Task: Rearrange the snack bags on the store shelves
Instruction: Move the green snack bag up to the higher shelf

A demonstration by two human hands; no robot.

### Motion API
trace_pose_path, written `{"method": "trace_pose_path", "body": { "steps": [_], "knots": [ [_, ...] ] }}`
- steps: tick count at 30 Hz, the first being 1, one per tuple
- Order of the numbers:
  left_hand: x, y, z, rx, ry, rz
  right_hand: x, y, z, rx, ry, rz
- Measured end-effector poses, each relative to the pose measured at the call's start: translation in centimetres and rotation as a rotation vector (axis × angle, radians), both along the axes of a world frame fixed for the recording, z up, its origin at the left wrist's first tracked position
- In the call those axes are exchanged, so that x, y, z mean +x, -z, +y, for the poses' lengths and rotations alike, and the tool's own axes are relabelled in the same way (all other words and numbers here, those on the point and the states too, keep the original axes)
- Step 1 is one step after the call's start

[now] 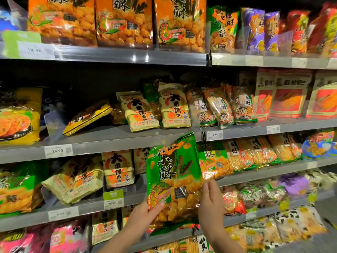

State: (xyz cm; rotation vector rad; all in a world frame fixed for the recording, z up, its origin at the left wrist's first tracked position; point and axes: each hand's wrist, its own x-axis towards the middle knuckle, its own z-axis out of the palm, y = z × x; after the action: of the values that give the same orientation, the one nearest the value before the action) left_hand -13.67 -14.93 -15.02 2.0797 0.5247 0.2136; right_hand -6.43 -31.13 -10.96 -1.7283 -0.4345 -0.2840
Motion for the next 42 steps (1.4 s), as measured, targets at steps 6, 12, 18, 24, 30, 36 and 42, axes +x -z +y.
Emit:
{"method": "trace_pose_path", "body": {
  "steps": [6,12,18,24,30,36,42],
  "knots": [
    [-0.2,-1.5,-0.6,0.036,0.028,-0.09,-0.9,-1.3,-1.0,0.093,0.044,-0.067],
    [1.0,-6.1,-0.6,0.124,-0.03,-0.212,0.6,-4.3,-1.3,0.104,0.049,-0.189],
    [3.4,-9.8,0.4,0.245,-0.046,-0.259,4.3,-7.3,-0.3,0.146,-0.008,-0.185],
    [6.9,-12.9,1.9,0.275,-0.097,-0.271,8.8,-9.5,2.1,0.295,-0.025,-0.142],
    [9.4,-13.8,5.1,0.27,-0.209,-0.237,12.7,-11.2,6.1,0.349,-0.155,-0.104],
    [11.1,-15.2,8.3,0.315,-0.308,-0.27,15.8,-12.7,10.5,0.301,-0.244,-0.149],
    [14.2,-17.2,9.3,0.333,-0.352,-0.296,19.4,-14.6,12.2,0.21,-0.219,-0.208]
  ]
}}
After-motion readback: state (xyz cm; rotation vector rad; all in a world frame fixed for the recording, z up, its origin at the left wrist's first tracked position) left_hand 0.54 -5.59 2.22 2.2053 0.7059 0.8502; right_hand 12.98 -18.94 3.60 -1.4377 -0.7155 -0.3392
